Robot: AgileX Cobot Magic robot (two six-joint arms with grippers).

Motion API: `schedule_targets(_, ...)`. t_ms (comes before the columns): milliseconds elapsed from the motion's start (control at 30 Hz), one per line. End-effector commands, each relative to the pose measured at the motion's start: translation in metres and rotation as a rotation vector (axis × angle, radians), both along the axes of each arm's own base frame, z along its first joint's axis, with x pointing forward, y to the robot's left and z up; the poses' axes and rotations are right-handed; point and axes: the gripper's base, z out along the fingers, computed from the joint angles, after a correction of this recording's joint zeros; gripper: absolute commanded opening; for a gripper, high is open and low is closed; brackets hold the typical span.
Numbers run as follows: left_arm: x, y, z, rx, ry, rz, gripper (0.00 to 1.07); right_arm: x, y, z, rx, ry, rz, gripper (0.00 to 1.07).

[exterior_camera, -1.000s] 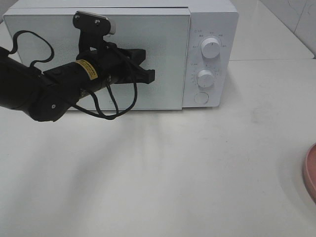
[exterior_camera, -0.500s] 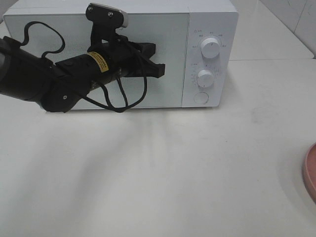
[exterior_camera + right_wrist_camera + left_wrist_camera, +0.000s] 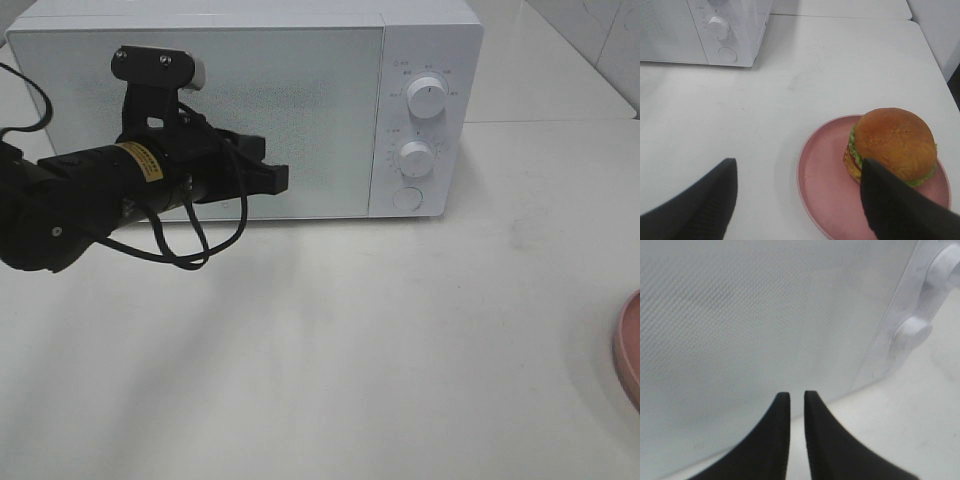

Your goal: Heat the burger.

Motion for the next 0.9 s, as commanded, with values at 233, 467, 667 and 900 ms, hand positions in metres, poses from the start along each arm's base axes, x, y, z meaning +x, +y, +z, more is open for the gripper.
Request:
schedule_targets(233, -0.026, 0.017, 0.007, 0.184, 0.313, 0.008, 0.96, -0.003, -0.001, 0.0, -0.005, -0.036, 0.001, 0.68)
schedule_targets(467, -0.051, 0.033, 0.023, 0.311, 0.5, 0.001, 1.01, -0.003, -0.001, 0.0, -0.005, -0.036, 0.001, 0.68)
schedule_targets(667, -0.072, 0.048, 0.04, 0.405, 0.618, -0.008, 1.01, -0.003, -0.001, 0.0, -0.005, -0.036, 0.001, 0.68)
schedule_targets(900, -0.089, 0.071, 0.059, 0.43, 0.727, 0.059, 1.0, -0.003, -0.001, 0.0, -0.005, -0.036, 0.001, 0.68)
